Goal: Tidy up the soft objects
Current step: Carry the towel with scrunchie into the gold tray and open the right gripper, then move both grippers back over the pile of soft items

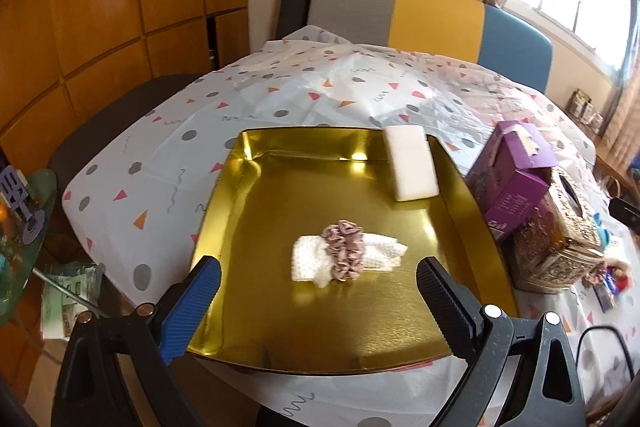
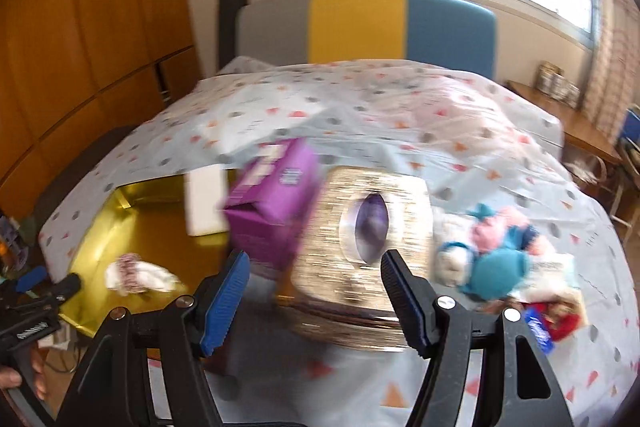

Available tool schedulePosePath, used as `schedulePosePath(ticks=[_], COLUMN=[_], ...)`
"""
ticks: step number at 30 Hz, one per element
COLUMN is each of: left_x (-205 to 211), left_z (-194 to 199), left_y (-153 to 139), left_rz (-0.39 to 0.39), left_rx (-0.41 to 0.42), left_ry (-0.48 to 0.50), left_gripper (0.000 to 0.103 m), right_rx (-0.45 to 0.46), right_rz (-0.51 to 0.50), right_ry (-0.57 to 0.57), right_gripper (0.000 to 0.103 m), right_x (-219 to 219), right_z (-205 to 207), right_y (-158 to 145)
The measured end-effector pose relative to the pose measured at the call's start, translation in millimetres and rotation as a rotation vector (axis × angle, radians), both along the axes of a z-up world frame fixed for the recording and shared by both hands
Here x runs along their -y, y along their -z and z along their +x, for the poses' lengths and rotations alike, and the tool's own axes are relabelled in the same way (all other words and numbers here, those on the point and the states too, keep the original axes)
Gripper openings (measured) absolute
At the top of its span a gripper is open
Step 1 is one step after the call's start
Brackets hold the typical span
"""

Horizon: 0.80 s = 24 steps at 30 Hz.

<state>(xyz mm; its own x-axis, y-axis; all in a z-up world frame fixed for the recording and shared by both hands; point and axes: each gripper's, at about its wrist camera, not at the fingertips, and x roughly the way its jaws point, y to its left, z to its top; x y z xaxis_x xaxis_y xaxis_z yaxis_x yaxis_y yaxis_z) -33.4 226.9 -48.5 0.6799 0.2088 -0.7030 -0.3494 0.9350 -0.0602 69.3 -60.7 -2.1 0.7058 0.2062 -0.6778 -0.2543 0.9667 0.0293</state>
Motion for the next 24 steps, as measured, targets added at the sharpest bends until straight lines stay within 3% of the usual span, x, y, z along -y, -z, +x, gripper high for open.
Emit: schedulePosePath(ticks=[9,16,24], left_x=[21.7,43.0,85.7], left_z=[3.8,8.2,19.0], left_y=[-3.1,-7.8,-25.9], left_rz=[0.031,0.061,0.064], left_rx=[-0.006,-0.005,0.04], left_ry=[0.055,0.113,0.285], left_gripper=[0.099,0.099,0.099], right_rx=[0.035,0.058,0.003], right_rz=[-0.015,-0.054,0.13], right_ry=[0.29,0.516,0.707], right_gripper=[0.069,0.069,0.069], right_x=[109.6,185.7,246.9], right_z=[22.3,40.3,35.9], right_y=[-3.0,18.6,37.3])
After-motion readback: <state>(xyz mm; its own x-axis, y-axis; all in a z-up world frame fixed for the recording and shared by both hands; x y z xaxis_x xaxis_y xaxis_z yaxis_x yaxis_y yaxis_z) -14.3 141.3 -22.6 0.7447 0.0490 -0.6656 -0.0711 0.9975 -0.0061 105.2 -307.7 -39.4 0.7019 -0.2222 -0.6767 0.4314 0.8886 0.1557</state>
